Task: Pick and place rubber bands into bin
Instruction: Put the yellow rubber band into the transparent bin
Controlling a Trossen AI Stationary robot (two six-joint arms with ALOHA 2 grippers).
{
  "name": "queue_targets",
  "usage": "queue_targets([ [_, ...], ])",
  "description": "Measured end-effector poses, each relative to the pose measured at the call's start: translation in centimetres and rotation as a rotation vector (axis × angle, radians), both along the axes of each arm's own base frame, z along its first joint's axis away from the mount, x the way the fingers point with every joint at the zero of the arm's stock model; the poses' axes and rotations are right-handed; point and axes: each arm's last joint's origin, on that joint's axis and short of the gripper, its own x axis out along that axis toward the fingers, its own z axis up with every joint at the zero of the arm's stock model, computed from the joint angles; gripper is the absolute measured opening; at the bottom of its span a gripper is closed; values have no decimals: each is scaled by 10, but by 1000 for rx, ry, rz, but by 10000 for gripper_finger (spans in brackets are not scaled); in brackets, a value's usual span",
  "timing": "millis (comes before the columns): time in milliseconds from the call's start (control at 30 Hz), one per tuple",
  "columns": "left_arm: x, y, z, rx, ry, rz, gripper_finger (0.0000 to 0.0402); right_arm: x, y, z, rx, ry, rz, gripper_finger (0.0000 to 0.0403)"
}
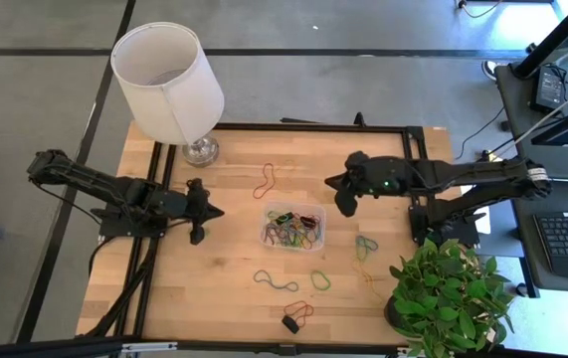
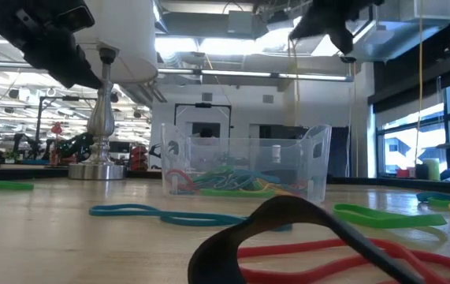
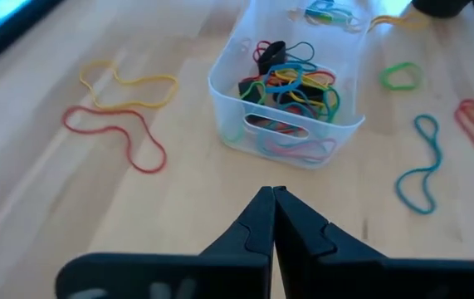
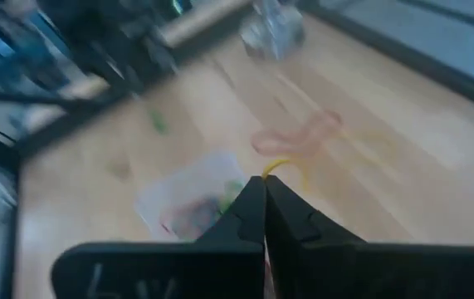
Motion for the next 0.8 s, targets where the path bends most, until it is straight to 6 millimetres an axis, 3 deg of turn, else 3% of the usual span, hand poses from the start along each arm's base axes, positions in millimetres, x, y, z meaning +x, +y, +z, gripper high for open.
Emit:
queue_targets([
  [133, 0, 1, 0, 82, 8, -27, 2, 9, 6, 8, 12, -115, 16, 0],
  [300, 0, 1, 0, 160, 18, -64, 2, 26, 16, 2, 46, -160, 37, 0],
  [500, 1, 1, 1, 214, 14, -103, 1, 53, 34, -24, 83, -119, 72, 0],
  [800, 2, 4, 2, 324, 27, -138, 1, 86, 54, -80, 194, 4, 36, 0],
])
